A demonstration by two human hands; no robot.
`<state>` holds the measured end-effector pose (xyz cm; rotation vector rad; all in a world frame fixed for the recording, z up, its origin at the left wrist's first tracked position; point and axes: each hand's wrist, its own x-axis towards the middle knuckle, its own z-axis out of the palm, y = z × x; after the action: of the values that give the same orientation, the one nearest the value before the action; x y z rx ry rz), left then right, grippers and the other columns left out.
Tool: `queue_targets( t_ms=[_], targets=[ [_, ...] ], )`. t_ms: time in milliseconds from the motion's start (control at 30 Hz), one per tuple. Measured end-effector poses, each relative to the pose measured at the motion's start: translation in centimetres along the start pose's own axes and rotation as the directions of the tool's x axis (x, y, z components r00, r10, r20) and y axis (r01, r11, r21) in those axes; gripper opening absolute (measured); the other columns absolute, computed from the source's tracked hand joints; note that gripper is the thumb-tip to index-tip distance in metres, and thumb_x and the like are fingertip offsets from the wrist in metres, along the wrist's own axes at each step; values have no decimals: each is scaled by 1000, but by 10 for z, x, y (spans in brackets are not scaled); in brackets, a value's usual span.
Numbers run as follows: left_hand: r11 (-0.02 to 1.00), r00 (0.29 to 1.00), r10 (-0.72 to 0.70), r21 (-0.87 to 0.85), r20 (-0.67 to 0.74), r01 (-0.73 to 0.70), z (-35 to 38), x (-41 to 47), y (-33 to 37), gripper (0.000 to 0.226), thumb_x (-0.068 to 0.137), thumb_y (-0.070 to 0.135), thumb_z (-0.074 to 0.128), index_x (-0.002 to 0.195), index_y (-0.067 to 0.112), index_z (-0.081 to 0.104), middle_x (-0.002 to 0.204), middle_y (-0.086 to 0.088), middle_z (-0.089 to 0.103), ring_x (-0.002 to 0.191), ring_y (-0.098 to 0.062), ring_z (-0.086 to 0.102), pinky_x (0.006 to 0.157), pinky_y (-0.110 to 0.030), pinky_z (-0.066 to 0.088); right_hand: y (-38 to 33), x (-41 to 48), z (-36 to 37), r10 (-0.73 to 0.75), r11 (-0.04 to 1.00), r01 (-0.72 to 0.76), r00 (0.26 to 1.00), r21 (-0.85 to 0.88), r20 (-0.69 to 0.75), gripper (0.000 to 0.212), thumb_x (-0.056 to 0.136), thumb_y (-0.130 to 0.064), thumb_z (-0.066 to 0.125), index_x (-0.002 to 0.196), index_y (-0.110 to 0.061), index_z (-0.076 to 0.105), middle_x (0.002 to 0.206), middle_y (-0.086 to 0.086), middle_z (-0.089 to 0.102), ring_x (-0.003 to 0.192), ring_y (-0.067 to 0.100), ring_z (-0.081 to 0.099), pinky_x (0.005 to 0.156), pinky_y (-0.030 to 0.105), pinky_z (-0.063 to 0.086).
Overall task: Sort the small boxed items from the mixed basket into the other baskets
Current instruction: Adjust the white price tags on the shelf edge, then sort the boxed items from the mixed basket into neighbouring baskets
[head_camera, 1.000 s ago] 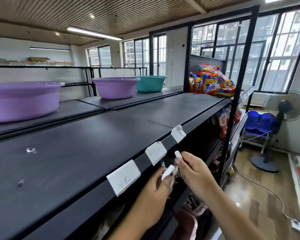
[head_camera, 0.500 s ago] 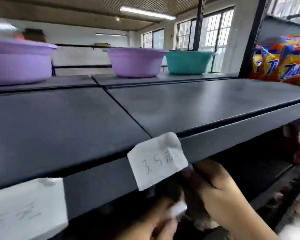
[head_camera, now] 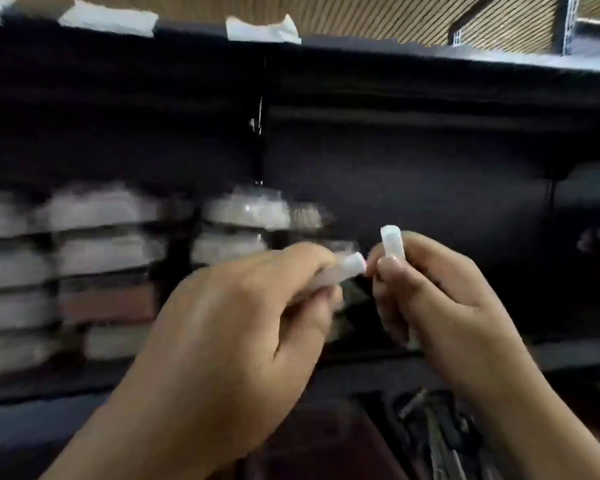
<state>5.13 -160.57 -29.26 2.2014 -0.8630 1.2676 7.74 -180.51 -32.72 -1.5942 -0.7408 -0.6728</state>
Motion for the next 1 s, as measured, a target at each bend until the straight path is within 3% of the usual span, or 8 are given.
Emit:
queue_targets(
  t_ms=[33, 133, 267, 433, 567, 700, 867, 1000],
  targets=[
    [996, 993, -70, 55, 97, 65, 9, -35, 24, 17, 100, 40, 50, 99, 33, 66, 68, 10, 56, 63, -13, 57, 51, -26, 39, 0, -21, 3, 30, 999, -30, 1000, 46, -6, 41, 88, -47, 58, 86, -6, 55, 62, 13, 38, 53, 27, 31, 44, 39, 24],
    [952, 969, -209, -198, 130, 232, 18, -91, 53, 21, 103, 44, 49, 102, 32, 67, 65, 7, 56, 58, -16, 54, 53, -31, 44, -14, -74, -2, 145, 989, -146, 989, 6, 31, 43, 94, -49, 56, 86, -7, 56, 62, 3, 42, 54, 22, 35, 46, 38, 25],
    [897, 914, -327, -225, 239, 379, 36, -119, 77, 22, 95, 51, 47, 105, 40, 64, 83, 6, 70, 77, -16, 66, 74, -46, 54, -22, -111, -26, 156, 985, -144, 979, -94, 130, 39, 100, -50, 51, 86, -15, 62, 61, -8, 43, 57, 8, 38, 53, 28, 32],
    [831, 862, -387, -282, 326, 480, 71, -129, 64, 24, 106, 40, 52, 118, 57, 63, 98, 14, 74, 92, -11, 71, 86, -43, 55, 7, -124, -41, 327, 944, -329, 933, -13, 152, 29, 104, -19, 48, 88, -29, 69, 64, -5, 56, 57, 10, 48, 51, 22, 38],
    [785, 819, -415, -300, 395, 542, 96, -137, 57, 26, 105, 28, 60, 116, 50, 69, 104, 21, 74, 101, -5, 70, 90, -36, 55, 31, -132, -44, 351, 933, -324, 917, -156, 190, 23, 102, -23, 51, 94, -36, 69, 72, -11, 63, 65, 2, 55, 61, 16, 43],
    [754, 790, -453, -294, 413, 587, 125, -152, 38, 22, 100, 27, 68, 107, 46, 76, 98, 23, 69, 92, -1, 66, 79, -18, 48, 66, -139, -40, 424, 898, -377, 881, -226, 212, 17, 100, -28, 58, 103, -37, 71, 94, -11, 70, 88, 10, 66, 81, 33, 54],
    [744, 761, -526, -228, 379, 628, 147, -165, 23, 19, 95, 29, 73, 96, 47, 77, 93, 25, 67, 91, -1, 65, 76, -9, 43, 99, -140, -39, 510, 854, -455, 827, -254, 235, 15, 96, -32, 63, 101, -41, 74, 100, -23, 71, 97, -4, 65, 89, 29, 50],
    [699, 698, -584, -180, 415, 692, 158, -170, 16, 16, 97, 23, 73, 87, 35, 74, 77, 24, 70, 72, 5, 62, 66, -9, 43, 120, -144, -42, 543, 827, -487, 821, -280, 175, 12, 95, -27, 65, 93, -38, 69, 82, -12, 71, 78, 8, 67, 80, 41, 56]
  ],
)
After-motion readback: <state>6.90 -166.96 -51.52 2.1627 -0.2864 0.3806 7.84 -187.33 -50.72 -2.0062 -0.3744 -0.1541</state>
